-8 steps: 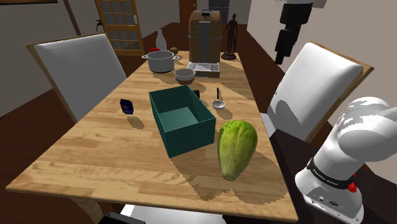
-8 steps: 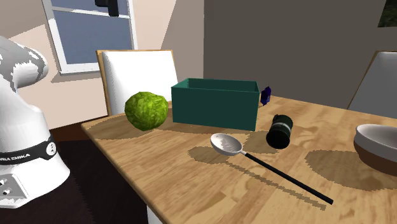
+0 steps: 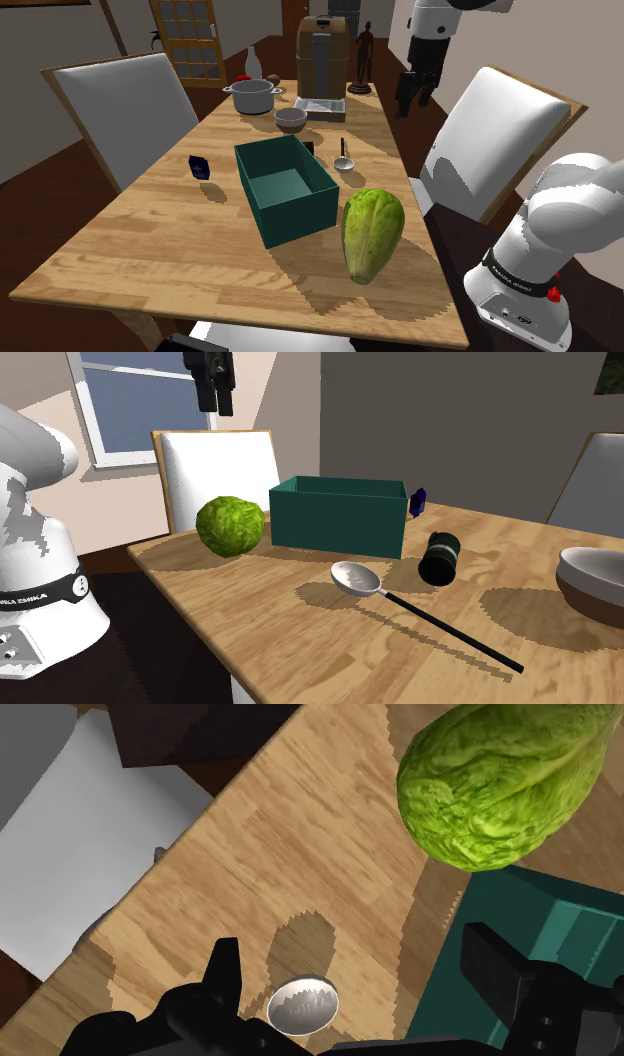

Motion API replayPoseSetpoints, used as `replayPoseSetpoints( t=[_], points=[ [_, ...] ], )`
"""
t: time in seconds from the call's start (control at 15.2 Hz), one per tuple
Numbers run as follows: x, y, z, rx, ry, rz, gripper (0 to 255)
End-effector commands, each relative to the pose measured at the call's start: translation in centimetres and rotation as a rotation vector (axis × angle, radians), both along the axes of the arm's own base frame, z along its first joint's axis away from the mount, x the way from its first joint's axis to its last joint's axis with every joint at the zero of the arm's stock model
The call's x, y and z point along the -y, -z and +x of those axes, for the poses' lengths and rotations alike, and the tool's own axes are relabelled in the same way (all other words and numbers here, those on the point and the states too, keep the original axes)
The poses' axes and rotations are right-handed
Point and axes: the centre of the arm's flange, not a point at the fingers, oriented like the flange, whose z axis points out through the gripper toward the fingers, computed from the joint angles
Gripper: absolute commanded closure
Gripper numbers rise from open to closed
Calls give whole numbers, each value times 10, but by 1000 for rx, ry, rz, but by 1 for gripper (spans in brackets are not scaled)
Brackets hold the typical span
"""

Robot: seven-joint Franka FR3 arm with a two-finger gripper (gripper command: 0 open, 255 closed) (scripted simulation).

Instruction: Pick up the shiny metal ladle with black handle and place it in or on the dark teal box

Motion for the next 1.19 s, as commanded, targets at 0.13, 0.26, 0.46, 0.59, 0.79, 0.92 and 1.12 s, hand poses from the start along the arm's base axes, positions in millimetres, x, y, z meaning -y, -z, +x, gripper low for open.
replayPoseSetpoints(
  t=[0.13,0.26,0.46,0.59,0.79,0.92,1.12],
  points=[
    [3,34,35,25,111,7,0],
    [7,51,53,35,166,11,0],
    [14,77,80,51,248,16,0],
    [20,94,98,62,302,20,0],
    [31,119,125,78,384,25,0],
    [40,136,142,88,439,29,0],
    [54,160,167,104,520,34,0]
  ],
)
